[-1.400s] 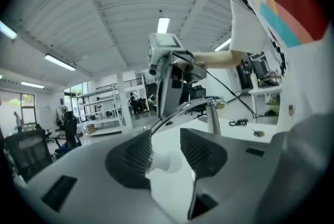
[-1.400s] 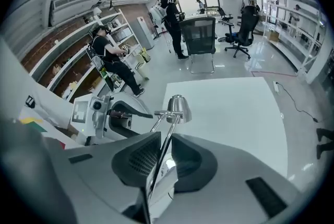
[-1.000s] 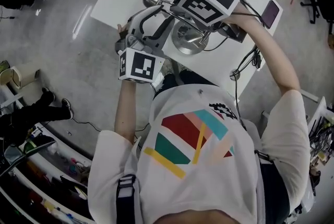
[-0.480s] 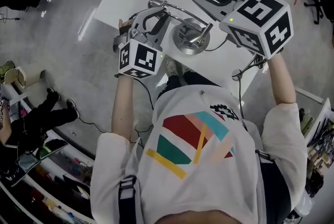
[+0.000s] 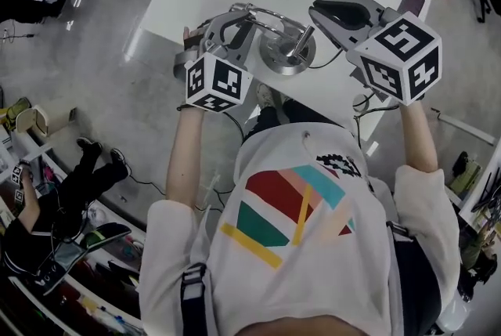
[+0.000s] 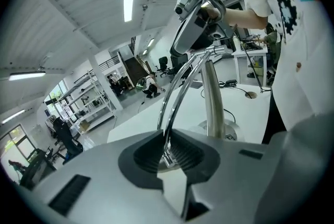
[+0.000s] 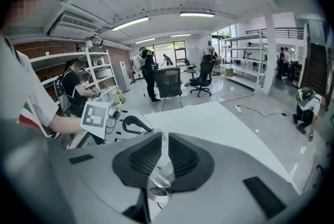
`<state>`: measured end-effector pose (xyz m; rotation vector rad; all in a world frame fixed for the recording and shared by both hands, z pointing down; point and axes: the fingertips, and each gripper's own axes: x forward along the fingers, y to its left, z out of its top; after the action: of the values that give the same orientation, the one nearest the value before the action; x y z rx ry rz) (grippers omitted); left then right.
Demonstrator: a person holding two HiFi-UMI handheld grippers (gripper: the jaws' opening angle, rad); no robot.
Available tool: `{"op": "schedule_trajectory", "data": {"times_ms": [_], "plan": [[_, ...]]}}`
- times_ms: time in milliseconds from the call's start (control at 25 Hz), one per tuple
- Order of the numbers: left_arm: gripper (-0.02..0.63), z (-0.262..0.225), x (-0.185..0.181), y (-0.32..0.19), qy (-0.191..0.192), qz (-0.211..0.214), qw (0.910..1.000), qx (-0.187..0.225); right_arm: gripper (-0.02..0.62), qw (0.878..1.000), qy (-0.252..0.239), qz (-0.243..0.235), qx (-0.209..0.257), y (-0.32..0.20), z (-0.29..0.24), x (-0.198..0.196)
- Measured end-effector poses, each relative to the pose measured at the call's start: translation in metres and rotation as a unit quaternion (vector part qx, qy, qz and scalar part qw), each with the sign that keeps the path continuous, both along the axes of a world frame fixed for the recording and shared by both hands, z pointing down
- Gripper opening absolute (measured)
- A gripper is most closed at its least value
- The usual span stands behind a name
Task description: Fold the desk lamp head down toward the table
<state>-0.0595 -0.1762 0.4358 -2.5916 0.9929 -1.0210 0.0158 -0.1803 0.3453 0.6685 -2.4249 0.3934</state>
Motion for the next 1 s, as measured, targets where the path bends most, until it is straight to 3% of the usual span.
{"op": "schedule_trajectory", "data": {"times_ms": [160,400,560,1000], "plan": [[0.078,0.01,0.006,0.002,-0.017,0.001,0.9998,-0.009,0.044,0.999,-0.021,0.033,-0.019,0.003,0.012,0.011],[0.077,0.007,0.007,0.001,-0.007,-0.012,0.9999,-0.007,0.044,0.998,-0.031,0.041,-0.037,0.006,0.019,0.013],[0.077,0.009,0.008,0.002,-0.004,-0.009,0.9999,-0.006,0.044,0.998,-0.035,0.048,-0.028,0.003,0.022,0.009],[0.078,0.009,0.008,0.01,-0.055,0.044,0.9971,-0.031,0.044,0.997,-0.04,0.063,0.001,0.006,0.01,0.016]]}}
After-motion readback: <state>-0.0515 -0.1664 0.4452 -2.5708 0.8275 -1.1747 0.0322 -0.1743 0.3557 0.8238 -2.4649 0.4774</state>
